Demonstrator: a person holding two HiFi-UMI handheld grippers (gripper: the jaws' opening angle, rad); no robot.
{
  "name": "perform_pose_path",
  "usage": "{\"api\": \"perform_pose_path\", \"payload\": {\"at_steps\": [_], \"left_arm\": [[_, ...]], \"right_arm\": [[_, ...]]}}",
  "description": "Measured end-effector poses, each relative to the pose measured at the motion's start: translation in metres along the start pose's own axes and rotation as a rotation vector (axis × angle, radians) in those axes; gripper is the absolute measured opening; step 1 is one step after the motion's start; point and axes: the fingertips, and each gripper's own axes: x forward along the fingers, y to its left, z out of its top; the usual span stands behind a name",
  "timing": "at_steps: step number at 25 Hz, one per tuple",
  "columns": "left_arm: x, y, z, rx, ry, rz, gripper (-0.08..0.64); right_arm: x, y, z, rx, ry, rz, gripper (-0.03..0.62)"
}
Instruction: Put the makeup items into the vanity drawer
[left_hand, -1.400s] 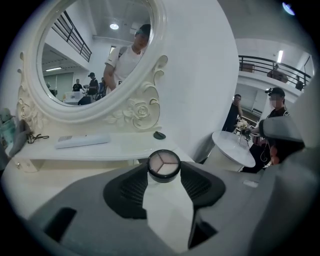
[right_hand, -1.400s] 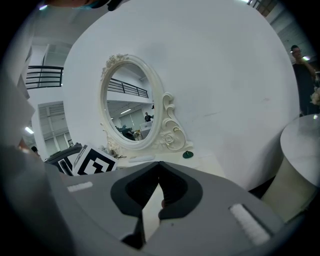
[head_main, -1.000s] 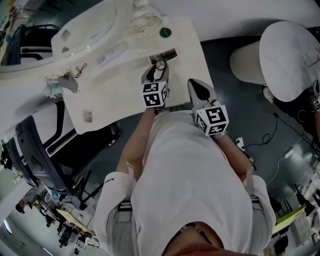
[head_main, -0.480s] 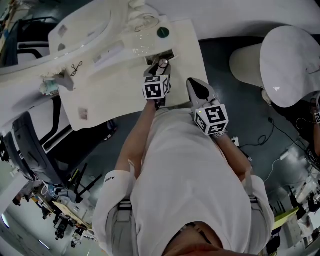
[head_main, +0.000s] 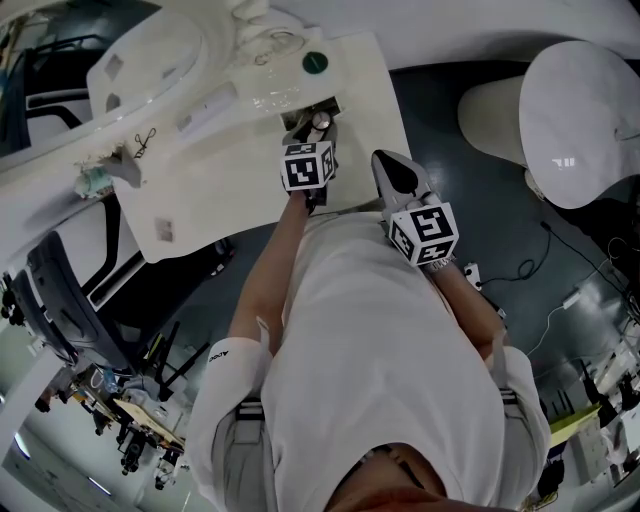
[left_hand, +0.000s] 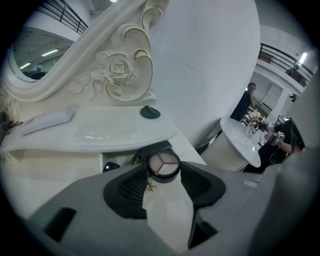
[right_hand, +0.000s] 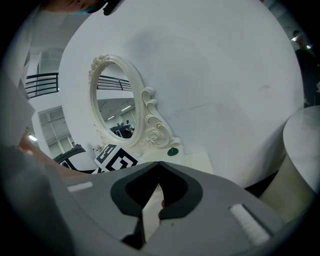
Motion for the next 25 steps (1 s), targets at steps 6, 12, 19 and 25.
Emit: {"api": "perform_pose_path", "payload": {"at_steps": [6,12,19,25], "left_arm": [[-0.001,0.001,0.000,-0.080,0.007,-0.029,0.214],[-0.005,0.009,0.000,-0.087,-0.007,0.003,0.216],[-0.003,0.004,-0.001,-0.071,-0.006,-0.009,0.216],[-0.011,0.012,0.003,-0.086,-0.019,0.033,0.216]], "right_arm": [[0.006,-0.001,0.001,-0.003,0.006,0.020,0.008],[0.012,0.001,0.002,-0.006,0.015,0.040,0.008],[0.015,0.003,0.000,-0.012,0.020,0.047,0.008],[0.013,0.004,0.002,-0.011,0.019,0.044,0.008]]}}
